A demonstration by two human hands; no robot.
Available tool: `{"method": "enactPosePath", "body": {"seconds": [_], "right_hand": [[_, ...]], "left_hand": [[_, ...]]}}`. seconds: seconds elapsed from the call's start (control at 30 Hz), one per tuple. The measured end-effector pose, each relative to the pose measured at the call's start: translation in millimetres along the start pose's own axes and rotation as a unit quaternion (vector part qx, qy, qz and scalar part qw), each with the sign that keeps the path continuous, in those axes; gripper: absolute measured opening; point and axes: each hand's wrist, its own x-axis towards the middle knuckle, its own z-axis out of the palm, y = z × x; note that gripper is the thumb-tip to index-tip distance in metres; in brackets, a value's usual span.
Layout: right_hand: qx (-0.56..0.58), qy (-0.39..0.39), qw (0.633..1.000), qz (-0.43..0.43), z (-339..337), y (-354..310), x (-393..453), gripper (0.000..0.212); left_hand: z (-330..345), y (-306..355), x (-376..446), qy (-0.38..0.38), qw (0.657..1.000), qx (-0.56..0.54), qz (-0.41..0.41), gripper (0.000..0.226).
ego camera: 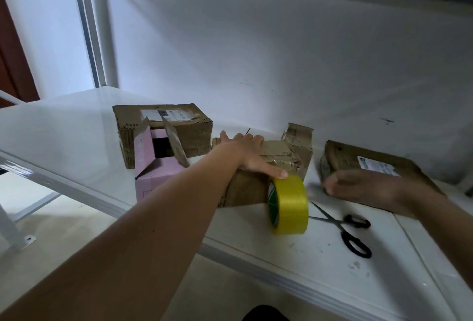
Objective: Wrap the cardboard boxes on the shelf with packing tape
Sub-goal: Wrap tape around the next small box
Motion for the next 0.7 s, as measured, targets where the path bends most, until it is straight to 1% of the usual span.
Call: {"method": "enactPosePath", "body": {"seconds": [0.03, 0.07, 0.17, 0.23, 0.3, 0.37, 0.47, 0.53, 0.6, 0.67, 0.7], "right_hand": [[0.117, 0.021, 0.993, -0.021, 8, -9, 3, 0.032], [0.190, 0.023, 0.981, -0.021, 16, -18, 6, 0.036], [0.287, 0.014, 0.958, -0.004, 42, -33, 20, 0.046], [0.345, 0.023, 0.938, 0.004, 50, -35, 26, 0.054], [0.384, 0.025, 0.923, 0.010, 54, -33, 26, 0.056], [0.405, 0.018, 0.914, 0.018, 57, -33, 23, 0.048], [0.407, 0.015, 0.913, 0.037, 59, -31, 17, 0.027], [0.411, 0.004, 0.910, 0.045, 60, -30, 12, 0.022], [0.430, -0.017, 0.901, 0.052, 60, -31, 6, 0.023], [0.441, -0.028, 0.895, 0.059, 61, -31, 3, 0.030], [0.445, -0.033, 0.893, 0.059, 61, -31, 2, 0.033]], "left_hand": [[1, 0, 0, 0.002, 1.000, 0.000, 0.000, 0.116], [1, 0, 0, 0.004, 1.000, 0.000, 0.000, 0.117], [2, -1, 1, 0.007, 1.000, 0.003, -0.002, 0.118], [2, -1, 1, 0.004, 1.000, 0.003, -0.005, 0.119], [3, 0, 1, 0.004, 1.000, 0.001, -0.006, 0.119], [4, -1, 3, 0.013, 1.000, 0.000, -0.005, 0.115], [6, -2, 4, 0.048, 0.999, -0.011, 0.002, 0.096], [9, -2, 3, 0.094, 0.995, -0.032, 0.005, 0.081], [9, -3, 0, 0.172, 0.983, -0.055, 0.032, 0.065], [9, -2, -6, 0.265, 0.959, -0.026, 0.102, 0.052], [9, 2, -11, 0.290, 0.945, -0.003, 0.150, 0.049]]}}
